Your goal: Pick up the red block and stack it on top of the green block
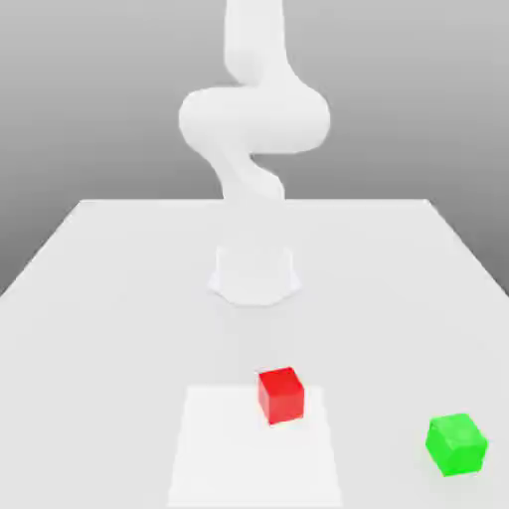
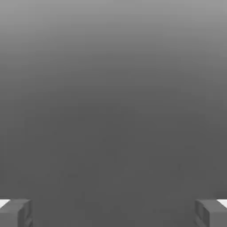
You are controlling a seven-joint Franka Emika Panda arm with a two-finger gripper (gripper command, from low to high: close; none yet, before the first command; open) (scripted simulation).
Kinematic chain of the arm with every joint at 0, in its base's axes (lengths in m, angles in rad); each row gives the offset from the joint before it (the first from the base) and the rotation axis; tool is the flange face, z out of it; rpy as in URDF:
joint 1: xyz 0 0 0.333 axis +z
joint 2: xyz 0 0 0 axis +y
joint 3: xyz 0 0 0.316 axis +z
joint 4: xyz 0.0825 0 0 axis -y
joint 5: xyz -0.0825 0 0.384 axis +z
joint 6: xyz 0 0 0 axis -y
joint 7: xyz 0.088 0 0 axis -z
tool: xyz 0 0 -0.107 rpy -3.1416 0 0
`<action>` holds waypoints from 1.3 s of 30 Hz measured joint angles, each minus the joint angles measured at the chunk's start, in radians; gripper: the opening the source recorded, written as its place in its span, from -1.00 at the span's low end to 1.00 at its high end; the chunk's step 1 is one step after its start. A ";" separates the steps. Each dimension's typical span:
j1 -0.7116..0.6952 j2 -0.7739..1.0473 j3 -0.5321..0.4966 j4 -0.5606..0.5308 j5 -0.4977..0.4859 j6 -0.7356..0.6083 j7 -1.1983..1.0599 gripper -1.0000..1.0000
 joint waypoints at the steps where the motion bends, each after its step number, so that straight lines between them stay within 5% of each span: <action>1: 0.006 0.034 -0.001 -0.029 0.000 0.025 -0.010 0.00; 17: 0.092 0.616 -0.005 -0.491 0.001 0.437 -0.179 0.00; 24: 0.091 0.899 0.003 -0.492 0.000 0.670 -0.192 0.00; 25: 0.091 0.925 0.003 -0.488 0.000 0.692 -0.192 -1.00; 32: 0.089 0.926 0.005 -0.488 -0.004 0.693 -0.189 -1.00; 39: 0.081 0.697 0.013 -0.521 -0.001 0.497 -0.191 -1.00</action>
